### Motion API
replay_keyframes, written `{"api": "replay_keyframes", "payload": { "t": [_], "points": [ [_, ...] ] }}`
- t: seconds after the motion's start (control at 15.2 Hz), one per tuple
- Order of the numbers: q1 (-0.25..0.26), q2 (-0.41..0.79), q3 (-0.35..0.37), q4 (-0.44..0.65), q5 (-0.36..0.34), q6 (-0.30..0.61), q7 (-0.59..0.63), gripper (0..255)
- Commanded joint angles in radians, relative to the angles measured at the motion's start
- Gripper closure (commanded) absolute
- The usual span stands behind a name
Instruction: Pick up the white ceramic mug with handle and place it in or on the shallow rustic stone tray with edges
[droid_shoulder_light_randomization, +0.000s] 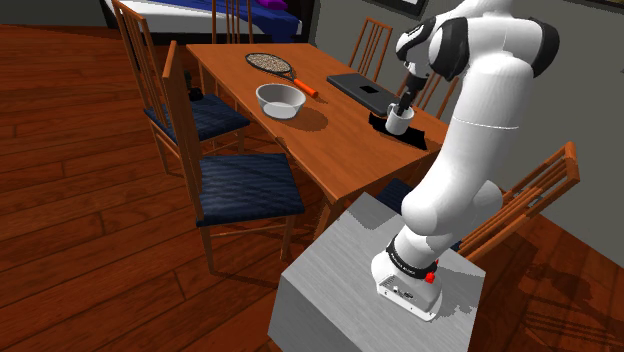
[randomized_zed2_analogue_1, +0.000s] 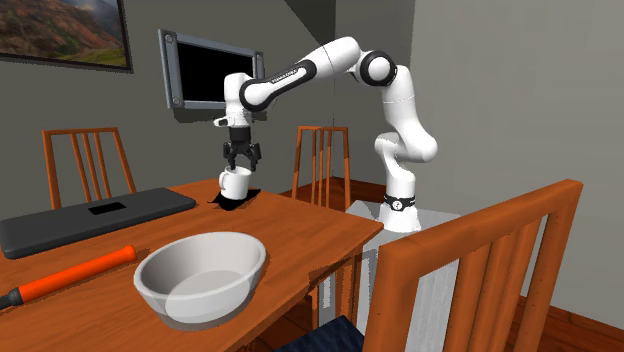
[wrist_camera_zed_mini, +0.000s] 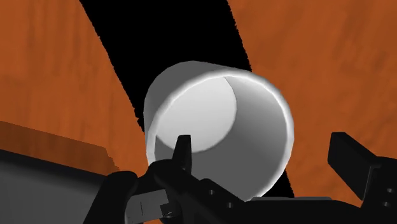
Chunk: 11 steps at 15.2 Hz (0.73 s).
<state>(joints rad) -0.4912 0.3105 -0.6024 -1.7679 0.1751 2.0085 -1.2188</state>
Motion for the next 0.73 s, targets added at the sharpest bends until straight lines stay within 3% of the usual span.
{"api": "replay_keyframes", "payload": {
  "t": [0.0, 0.13, 0.66],
  "points": [
    [0.002, -0.016, -0.005, 0.031, -0.012, -0.044, 0.007, 0],
    [0.004, -0.030, -0.009, 0.074, -0.022, -0.099, 0.015, 0],
    [0.004, -0.030, -0.009, 0.074, -0.022, -0.099, 0.015, 0]
  ]
}}
